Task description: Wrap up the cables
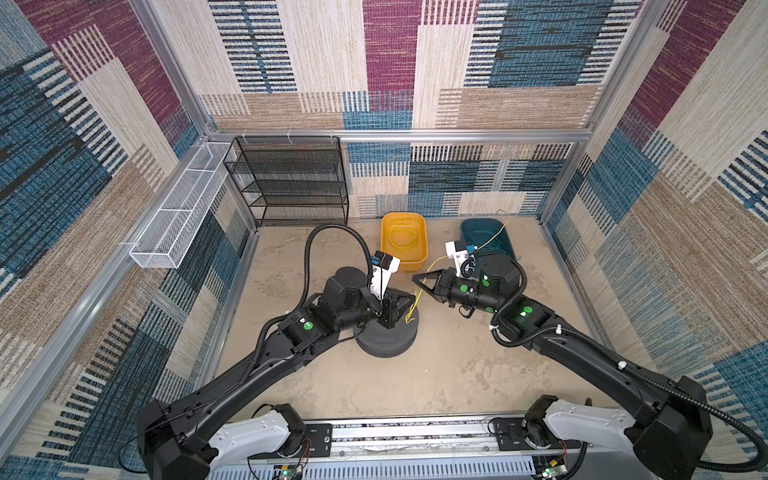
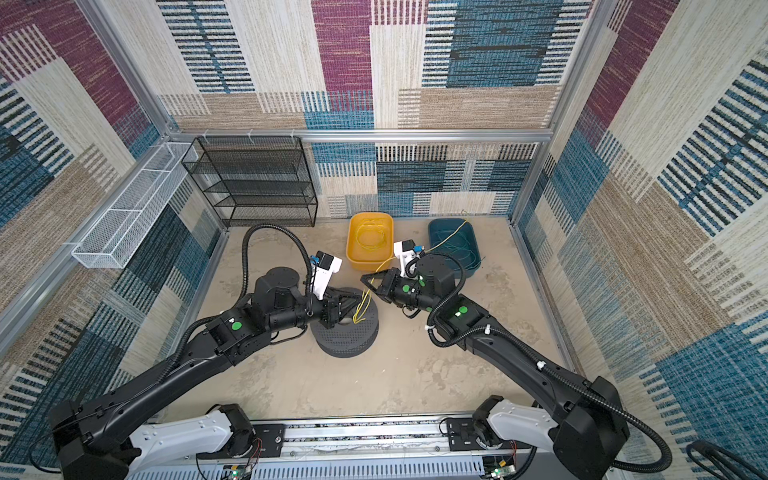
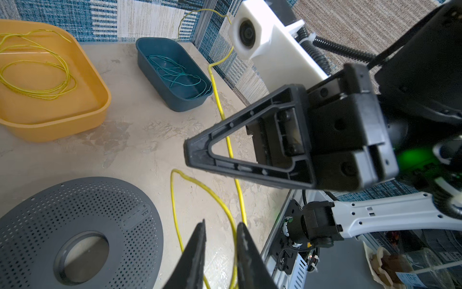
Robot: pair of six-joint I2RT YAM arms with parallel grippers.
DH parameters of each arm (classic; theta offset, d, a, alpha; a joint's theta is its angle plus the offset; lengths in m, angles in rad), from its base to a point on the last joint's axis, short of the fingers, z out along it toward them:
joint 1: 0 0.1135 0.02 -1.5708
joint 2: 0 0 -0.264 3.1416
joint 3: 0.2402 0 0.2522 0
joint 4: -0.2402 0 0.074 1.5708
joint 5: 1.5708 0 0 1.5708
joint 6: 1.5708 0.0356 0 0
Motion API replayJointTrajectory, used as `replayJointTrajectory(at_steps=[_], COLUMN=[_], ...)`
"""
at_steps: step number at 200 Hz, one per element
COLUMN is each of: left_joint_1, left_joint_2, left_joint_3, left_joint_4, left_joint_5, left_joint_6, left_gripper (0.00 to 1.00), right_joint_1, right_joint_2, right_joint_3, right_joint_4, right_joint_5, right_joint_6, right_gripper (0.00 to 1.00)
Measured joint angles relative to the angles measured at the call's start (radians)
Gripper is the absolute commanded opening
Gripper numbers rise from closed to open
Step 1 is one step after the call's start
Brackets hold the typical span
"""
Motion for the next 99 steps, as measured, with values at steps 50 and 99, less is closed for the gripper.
replayJointTrajectory(at_steps=[50, 99], left_joint_1=[-0.001, -0.001], left_joint_2=[0.04, 0.031], left_joint_3=[-0.001, -0.018], left_joint_4=[0.012, 0.025], left_joint_5=[0.026, 0.029], left_joint_6=[-0.009, -0.009], left_gripper=[0.12, 0.35], right_joint_1=[0.005, 0.005], right_joint_2=[0.0, -0.005], right_joint_3=[0.0, 0.007], right_joint_4=[0.0, -0.002], right_joint_5=[0.0, 0.005], right_joint_6=[0.0, -0.005], right_gripper=[0.0, 0.0])
